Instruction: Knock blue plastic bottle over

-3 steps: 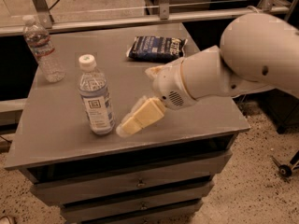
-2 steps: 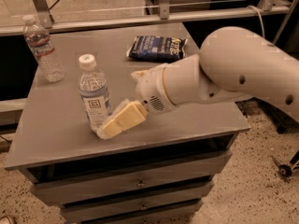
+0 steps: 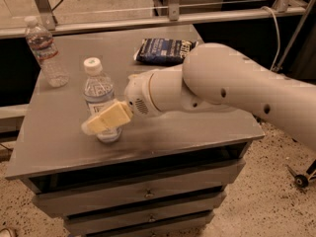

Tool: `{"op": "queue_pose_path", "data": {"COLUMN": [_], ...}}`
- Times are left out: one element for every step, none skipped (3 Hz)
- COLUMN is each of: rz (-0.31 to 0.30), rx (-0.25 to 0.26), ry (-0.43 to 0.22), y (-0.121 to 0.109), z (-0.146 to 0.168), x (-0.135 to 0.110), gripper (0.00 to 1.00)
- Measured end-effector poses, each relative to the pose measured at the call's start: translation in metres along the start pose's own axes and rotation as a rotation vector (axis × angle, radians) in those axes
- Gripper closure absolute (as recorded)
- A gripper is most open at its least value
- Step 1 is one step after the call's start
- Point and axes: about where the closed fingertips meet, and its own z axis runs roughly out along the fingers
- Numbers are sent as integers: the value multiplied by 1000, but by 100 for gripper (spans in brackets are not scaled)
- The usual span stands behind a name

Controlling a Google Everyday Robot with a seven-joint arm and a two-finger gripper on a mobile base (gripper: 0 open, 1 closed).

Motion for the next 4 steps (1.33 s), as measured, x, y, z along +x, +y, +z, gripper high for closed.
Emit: {"op": "queue_pose_path", "data": {"rz": [31,46,59,62], "rx": [47,113,193,217], "ry": [-19,-30,-18,-6], "y": [-21,-56,-101,-116], "z": [5,5,-5,-10], "x": [-8,-24,-32,-31], "gripper": [0,0,0,0]}}
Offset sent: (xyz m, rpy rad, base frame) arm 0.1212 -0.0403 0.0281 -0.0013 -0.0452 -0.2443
